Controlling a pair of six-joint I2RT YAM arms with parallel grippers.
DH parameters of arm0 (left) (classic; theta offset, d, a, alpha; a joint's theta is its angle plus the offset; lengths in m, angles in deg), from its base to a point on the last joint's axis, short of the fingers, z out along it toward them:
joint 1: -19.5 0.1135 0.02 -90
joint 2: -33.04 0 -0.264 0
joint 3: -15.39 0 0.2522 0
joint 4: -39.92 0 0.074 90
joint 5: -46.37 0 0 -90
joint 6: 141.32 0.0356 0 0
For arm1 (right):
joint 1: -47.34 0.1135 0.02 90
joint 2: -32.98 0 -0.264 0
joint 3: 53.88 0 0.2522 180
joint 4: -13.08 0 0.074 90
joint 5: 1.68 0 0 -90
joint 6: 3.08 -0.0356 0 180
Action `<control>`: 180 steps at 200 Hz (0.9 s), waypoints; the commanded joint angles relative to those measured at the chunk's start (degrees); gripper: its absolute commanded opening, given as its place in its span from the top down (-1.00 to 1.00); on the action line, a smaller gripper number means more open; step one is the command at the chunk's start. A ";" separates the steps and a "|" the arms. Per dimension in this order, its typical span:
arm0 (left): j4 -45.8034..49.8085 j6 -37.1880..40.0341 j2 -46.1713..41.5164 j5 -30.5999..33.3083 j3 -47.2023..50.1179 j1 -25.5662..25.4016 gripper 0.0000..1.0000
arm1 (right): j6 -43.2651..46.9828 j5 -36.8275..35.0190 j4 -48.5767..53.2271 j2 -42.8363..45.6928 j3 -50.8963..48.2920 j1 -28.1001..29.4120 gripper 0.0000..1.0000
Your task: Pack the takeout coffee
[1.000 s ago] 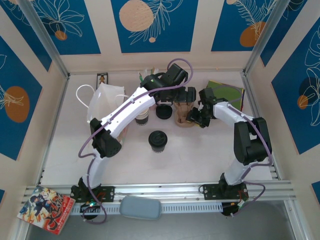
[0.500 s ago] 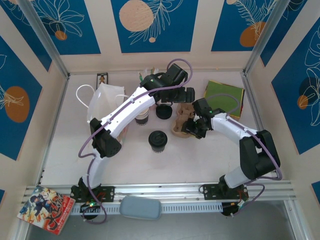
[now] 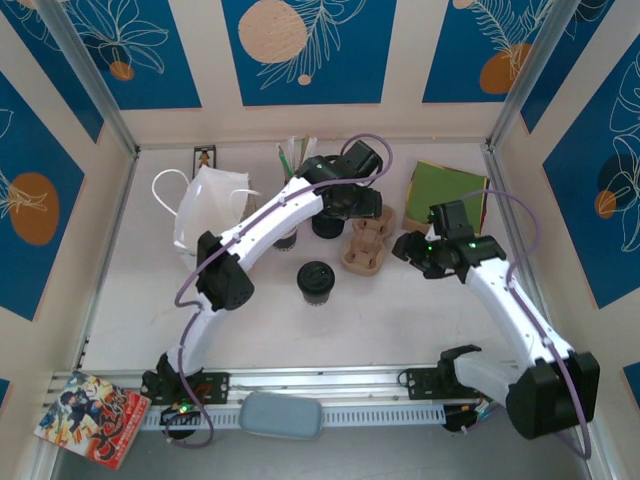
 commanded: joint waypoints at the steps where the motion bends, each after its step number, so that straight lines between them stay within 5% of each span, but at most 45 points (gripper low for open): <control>1: 1.92 2.10 2.66 0.64 -2.06 -0.46 -0.11 | 1.59 -0.14 5.02 4.22 -1.24 -2.41 -0.11; 16: 2.32 3.46 4.62 0.97 -3.34 -0.64 0.03 | 1.97 0.27 5.96 6.03 -1.36 -3.81 -0.11; 180: -4.83 12.32 14.17 -0.43 -6.02 -2.01 0.05 | 3.42 3.40 5.41 5.30 -3.54 -5.66 -0.15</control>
